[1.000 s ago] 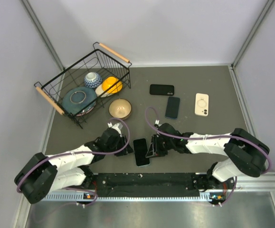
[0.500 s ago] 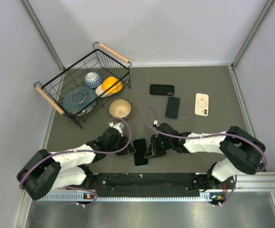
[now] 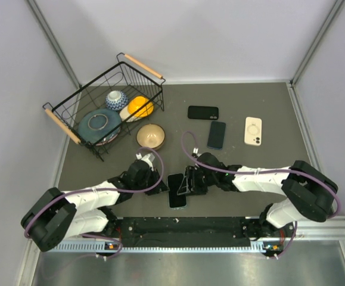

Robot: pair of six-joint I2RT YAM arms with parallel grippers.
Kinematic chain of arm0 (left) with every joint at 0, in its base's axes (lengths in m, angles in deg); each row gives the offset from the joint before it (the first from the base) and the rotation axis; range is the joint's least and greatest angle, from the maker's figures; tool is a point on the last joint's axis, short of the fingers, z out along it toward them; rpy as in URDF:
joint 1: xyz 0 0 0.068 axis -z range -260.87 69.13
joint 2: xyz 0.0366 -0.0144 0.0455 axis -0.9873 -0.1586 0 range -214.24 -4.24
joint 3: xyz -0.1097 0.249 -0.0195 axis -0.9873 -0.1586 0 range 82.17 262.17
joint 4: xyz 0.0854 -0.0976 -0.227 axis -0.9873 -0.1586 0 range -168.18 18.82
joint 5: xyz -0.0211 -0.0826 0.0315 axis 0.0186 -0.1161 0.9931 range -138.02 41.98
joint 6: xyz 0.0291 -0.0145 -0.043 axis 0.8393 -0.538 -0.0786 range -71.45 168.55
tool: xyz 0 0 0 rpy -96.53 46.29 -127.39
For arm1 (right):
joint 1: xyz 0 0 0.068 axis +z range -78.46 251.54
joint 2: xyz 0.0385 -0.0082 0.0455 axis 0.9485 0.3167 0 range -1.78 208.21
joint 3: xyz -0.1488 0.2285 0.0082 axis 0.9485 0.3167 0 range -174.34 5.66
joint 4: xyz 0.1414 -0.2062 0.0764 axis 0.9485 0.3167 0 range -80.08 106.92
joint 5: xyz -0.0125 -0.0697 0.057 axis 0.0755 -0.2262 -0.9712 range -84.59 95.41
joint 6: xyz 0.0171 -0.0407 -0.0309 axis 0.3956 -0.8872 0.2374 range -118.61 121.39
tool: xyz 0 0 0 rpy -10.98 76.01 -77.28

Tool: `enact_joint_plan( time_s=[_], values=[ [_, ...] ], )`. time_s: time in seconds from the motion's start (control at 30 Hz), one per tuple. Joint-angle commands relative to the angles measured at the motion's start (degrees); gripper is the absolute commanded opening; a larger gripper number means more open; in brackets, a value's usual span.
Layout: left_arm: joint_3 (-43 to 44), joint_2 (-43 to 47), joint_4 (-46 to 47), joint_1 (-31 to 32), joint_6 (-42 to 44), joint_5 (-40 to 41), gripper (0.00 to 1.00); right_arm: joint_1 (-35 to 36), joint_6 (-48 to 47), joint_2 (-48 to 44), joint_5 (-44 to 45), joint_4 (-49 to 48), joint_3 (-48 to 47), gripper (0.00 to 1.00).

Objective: Put the phone into the phone case

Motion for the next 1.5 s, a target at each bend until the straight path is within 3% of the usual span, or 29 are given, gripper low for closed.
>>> enact_joint_plan(
  time_s=[0.0,0.1,0.47,0.7,0.93,1.07,1.3,1.47],
  values=[
    [-0.7,-0.6,0.0,0.5,0.6,0.6,0.15,-0.6,-1.3,-2.5,2.4,-1.0,-0.8,0.53],
    [-0.5,-1.0,-0.1,0.5,0.5,0.4,0.14,-0.7,-1.9,-1.8,1.9,-0.7,-0.5,0.58],
    [-2.0,-2.2,2.6,0.5,-0.8,-0.7,0.13,-1.4,-5.1,3.2,2.2,-1.3,-0.6,0.59],
    [-3.2,-2.5,5.8,0.7,-1.3,-2.9,0.13,-1.4,-2.0,5.3,-1.9,-13.5,4.0,0.59],
    [-4.7,-2.5,9.4,0.9,-3.3,-4.9,0.12,-2.6,3.0,2.9,-5.7,-31.6,9.1,0.59],
    [-5.2,-2.8,10.7,1.3,-3.0,-6.0,0.12,-4.5,6.6,1.9,-7.1,-42.9,13.5,0.51],
    [-5.0,-3.4,11.4,1.2,-3.3,-6.5,0.12,-4.9,6.3,0.9,-8.0,-45.4,14.1,0.38],
    [-4.6,-4.2,11.9,1.4,-3.1,-7.2,0.12,-4.9,8.3,2.8,-11.0,-51.9,14.0,0.36]
  ],
)
